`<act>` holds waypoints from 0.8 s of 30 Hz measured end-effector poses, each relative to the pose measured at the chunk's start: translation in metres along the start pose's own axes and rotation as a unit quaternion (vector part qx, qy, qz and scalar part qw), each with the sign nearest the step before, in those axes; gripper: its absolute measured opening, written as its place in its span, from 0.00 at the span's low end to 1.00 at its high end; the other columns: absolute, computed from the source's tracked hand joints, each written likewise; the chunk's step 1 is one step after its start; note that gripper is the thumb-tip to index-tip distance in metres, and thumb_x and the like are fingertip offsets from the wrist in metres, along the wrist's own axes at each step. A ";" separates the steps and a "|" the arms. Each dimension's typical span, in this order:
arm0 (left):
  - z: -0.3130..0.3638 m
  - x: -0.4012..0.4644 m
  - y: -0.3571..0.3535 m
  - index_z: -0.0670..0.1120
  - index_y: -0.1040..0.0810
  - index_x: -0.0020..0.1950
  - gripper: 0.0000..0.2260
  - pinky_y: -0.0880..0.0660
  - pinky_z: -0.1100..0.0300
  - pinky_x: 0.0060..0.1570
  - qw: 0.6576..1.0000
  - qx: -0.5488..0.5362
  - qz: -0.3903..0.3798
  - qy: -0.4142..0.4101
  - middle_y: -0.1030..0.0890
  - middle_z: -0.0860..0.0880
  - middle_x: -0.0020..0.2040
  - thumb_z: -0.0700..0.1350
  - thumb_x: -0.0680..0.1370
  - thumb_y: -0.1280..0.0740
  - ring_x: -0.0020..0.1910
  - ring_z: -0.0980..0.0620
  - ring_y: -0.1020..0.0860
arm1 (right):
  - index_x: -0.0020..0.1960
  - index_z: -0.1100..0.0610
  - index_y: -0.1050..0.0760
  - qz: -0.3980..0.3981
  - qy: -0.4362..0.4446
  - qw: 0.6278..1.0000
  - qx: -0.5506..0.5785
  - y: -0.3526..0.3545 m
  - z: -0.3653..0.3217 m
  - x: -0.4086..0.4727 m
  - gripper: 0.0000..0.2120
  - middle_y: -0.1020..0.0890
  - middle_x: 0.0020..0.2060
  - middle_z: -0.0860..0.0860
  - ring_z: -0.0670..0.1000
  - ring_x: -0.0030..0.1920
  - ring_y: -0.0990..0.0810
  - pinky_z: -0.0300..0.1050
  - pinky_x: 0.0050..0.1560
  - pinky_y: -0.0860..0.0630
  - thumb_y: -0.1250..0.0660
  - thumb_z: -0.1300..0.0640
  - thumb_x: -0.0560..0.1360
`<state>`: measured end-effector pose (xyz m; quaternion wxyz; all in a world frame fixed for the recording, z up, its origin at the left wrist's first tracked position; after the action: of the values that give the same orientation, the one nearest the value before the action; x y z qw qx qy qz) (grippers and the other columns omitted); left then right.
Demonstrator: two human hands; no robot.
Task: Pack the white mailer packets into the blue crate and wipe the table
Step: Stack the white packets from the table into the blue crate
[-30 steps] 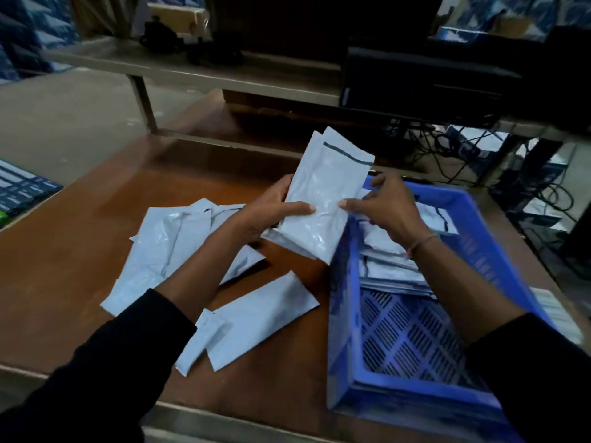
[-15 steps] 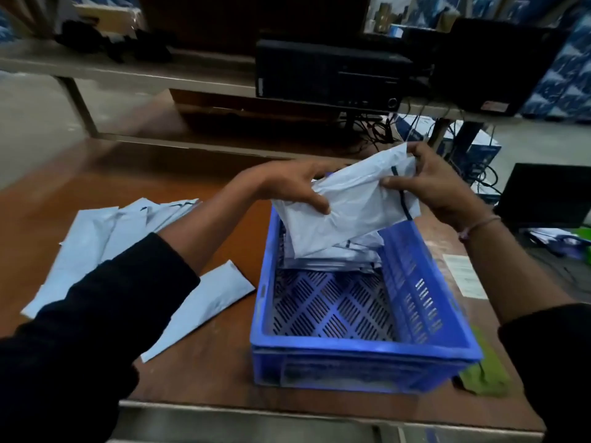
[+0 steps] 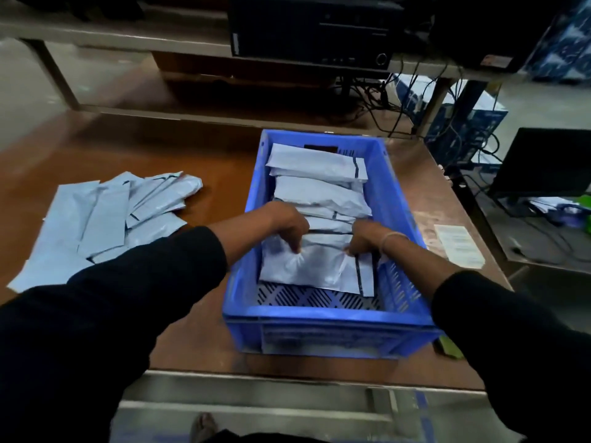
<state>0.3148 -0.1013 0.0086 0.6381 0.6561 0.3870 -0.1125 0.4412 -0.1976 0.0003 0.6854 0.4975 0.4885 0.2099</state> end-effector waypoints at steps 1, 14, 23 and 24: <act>0.002 0.002 -0.002 0.42 0.20 0.60 0.21 0.26 0.52 0.48 1.000 0.007 0.013 0.009 0.19 0.43 0.57 0.59 0.81 0.33 0.52 0.40 0.20 | 0.62 0.63 0.22 0.011 -0.005 1.000 -0.013 -0.005 -0.001 0.003 0.19 0.19 0.60 0.59 0.58 0.58 0.18 0.45 0.50 0.21 0.31 0.54 0.75; 0.014 -0.026 -0.011 0.44 0.23 0.64 0.20 0.23 0.50 0.51 0.990 0.056 0.125 -0.029 0.20 0.45 0.61 0.57 0.80 0.31 0.60 0.41 0.20 | 0.62 0.63 0.31 0.263 0.045 0.954 -0.138 0.005 -0.006 -0.015 0.17 0.25 0.58 0.61 0.62 0.50 0.19 0.49 0.37 0.31 0.39 0.66 0.74; 0.029 0.001 -0.056 0.52 0.37 0.56 0.20 0.40 0.57 0.31 0.997 0.056 -0.055 0.013 0.36 0.44 0.54 0.67 0.80 0.39 0.44 0.44 0.31 | 0.70 0.58 0.38 0.027 0.171 0.975 -0.138 -0.047 -0.020 -0.012 0.40 0.33 0.67 0.60 0.63 0.60 0.25 0.53 0.55 0.25 0.21 0.51 0.67; 0.029 0.000 -0.054 0.51 0.34 0.55 0.19 0.38 0.57 0.31 0.998 0.052 -0.041 0.014 0.33 0.43 0.53 0.66 0.80 0.37 0.42 0.44 0.29 | 0.69 0.59 0.38 0.045 0.170 0.976 -0.130 -0.045 -0.021 -0.011 0.39 0.32 0.66 0.61 0.63 0.60 0.25 0.52 0.55 0.26 0.21 0.51 0.67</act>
<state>0.2898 -0.1344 -0.0365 0.5922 0.6738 0.4159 -0.1494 0.4088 -0.2145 -0.0357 0.6413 0.3827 0.5436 0.3831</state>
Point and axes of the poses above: each hand's wrist, its own x-axis towards the middle knuckle, its own y-axis out of the back of the hand, z = x × y, the point moved 5 cm from there along x, towards the middle knuckle
